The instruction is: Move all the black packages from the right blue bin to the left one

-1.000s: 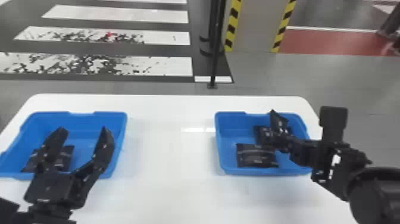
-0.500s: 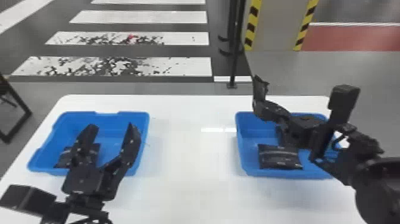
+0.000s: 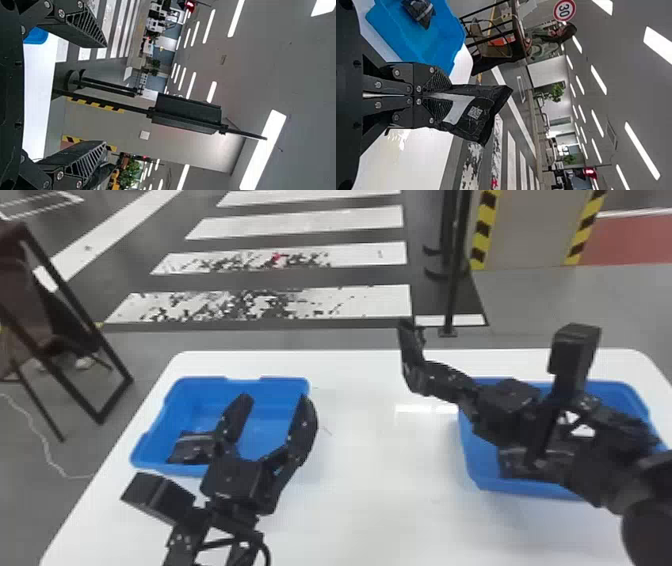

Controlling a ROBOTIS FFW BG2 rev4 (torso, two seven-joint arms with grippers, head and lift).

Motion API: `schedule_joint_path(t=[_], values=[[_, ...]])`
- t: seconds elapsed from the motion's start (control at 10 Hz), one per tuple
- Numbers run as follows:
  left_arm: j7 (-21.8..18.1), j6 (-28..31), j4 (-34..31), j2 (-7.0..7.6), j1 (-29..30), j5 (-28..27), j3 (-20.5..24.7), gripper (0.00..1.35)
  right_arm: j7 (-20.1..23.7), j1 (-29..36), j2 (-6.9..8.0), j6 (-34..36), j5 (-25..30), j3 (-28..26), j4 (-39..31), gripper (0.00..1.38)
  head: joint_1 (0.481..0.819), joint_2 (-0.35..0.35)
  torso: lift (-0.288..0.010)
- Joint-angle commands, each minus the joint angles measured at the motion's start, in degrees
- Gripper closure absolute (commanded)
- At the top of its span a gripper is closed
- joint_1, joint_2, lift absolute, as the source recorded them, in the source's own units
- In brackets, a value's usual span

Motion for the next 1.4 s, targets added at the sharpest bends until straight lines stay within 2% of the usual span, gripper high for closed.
schedule_joint_path(t=[0.0, 0.3, 0.6, 0.7, 1.0, 1.3], values=[[-0.71, 1.95, -0.14, 0.15, -0.51, 0.17, -0.13, 0.18, -0.32, -0.55, -0.34, -0.28, -0.49, 3.00, -0.05, 1.14, 0.695, 0.179, -0.140], [-2.29, 7.30, -0.84, 0.41, -1.77, 0.75, -0.48, 0.18, -1.38, -1.40, -0.78, -0.84, -1.29, 7.80, 0.09, 1.14, 0.695, 0.211, -0.140], [-4.13, 18.97, -1.69, 0.68, -4.30, 1.77, 0.89, 0.18, -2.87, -1.11, -1.04, -2.39, -2.20, 11.00, -0.33, 1.14, 0.695, 0.231, -0.140], [-4.31, 20.80, -1.69, 0.68, -5.01, 2.12, 1.58, 0.18, -3.31, -0.83, -1.13, -2.67, -2.20, 11.57, -0.61, 1.14, 0.695, 0.233, -0.140], [-4.31, 19.53, -1.69, 0.41, -5.85, 4.63, 3.18, 0.18, -4.10, -0.41, -1.39, -2.81, -2.55, 13.40, -0.75, 1.14, 0.695, 0.268, -0.140], [-4.66, 21.50, -3.94, 0.59, -5.71, 7.83, 1.69, 0.18, -4.37, -1.40, -1.57, -3.37, -3.00, 15.69, 0.66, 1.14, 0.695, 0.284, -0.140]])
